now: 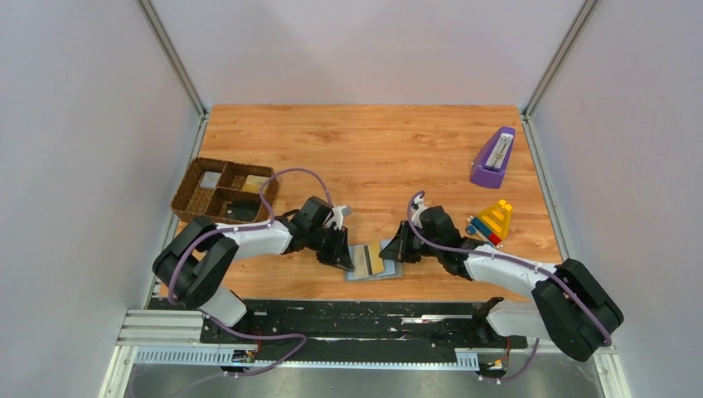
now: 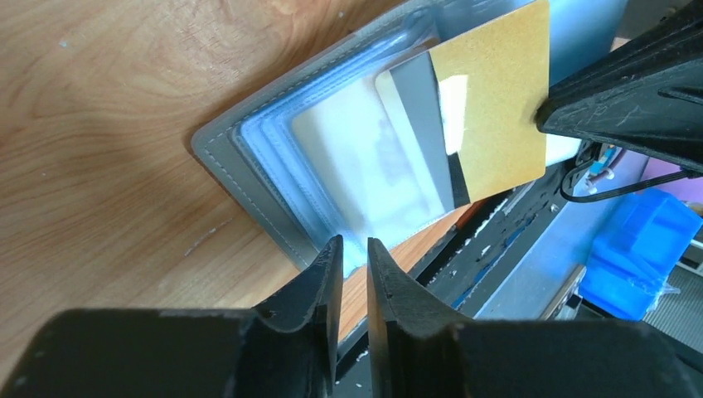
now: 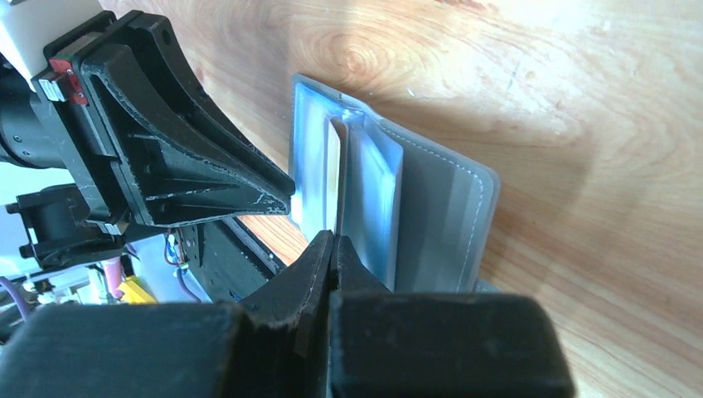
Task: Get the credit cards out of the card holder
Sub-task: Remove the credit card from the card holder.
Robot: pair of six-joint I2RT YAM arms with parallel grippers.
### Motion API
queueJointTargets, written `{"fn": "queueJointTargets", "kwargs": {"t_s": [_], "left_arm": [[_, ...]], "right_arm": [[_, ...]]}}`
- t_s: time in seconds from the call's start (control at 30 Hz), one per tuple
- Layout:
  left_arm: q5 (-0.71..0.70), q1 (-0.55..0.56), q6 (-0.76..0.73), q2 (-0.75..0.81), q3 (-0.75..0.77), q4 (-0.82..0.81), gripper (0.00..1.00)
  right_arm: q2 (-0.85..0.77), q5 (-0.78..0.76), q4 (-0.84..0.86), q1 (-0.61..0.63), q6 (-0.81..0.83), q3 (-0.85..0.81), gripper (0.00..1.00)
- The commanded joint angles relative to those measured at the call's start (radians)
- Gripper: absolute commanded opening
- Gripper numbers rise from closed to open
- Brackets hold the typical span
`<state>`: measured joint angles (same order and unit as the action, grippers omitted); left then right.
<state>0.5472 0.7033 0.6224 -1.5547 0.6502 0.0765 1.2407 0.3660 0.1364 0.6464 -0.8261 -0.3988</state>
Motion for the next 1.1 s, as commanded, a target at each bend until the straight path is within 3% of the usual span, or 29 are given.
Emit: {"fn": "queueJointTargets", "kwargs": {"t_s": [0.0, 0.17, 0.3, 0.43, 0.53, 0.57, 0.73, 0.93, 1.07], "left_arm": [[-0.008, 0.004, -0.01, 0.086, 0.061, 0.057, 0.29], [-0.022, 0.004, 0.023, 0.177, 0.114, 0.11, 0.36], [-0.108, 0.003, 0.061, 0.261, 0.154, 0.172, 0.49], [-0.157, -0.019, 0.129, 0.346, 0.175, 0.202, 0.69], [-0.157, -0.057, 0.179, 0.416, 0.173, 0.232, 0.96], [-0.159, -0.062, 0.176, 0.428, 0.172, 0.241, 0.99], [-0.147, -0.098, 0.162, 0.474, 0.167, 0.298, 1.0], [-0.055, -0.104, 0.24, 0.481, 0.149, 0.235, 0.99], [-0.045, -0.105, 0.258, 0.478, 0.149, 0.225, 0.87]], "right_arm": [[-0.052, -0.019, -0.102, -0.004, 0.113, -0.091, 0.0], [-0.083, -0.024, -0.165, 0.002, 0.219, -0.141, 0.0], [-0.126, -0.162, -0.206, 0.077, 0.37, -0.181, 0.0], [-0.168, -0.32, -0.213, 0.194, 0.538, -0.202, 0.0], [-0.194, -0.383, -0.19, 0.253, 0.605, -0.201, 0.0], [-0.2, -0.41, -0.184, 0.267, 0.618, -0.202, 0.0], [-0.225, -0.505, -0.128, 0.372, 0.724, -0.185, 0.0], [-0.159, -0.813, -0.059, 0.574, 0.98, -0.196, 0.0], [-0.141, -0.885, -0.003, 0.638, 1.028, -0.207, 0.0]]}}
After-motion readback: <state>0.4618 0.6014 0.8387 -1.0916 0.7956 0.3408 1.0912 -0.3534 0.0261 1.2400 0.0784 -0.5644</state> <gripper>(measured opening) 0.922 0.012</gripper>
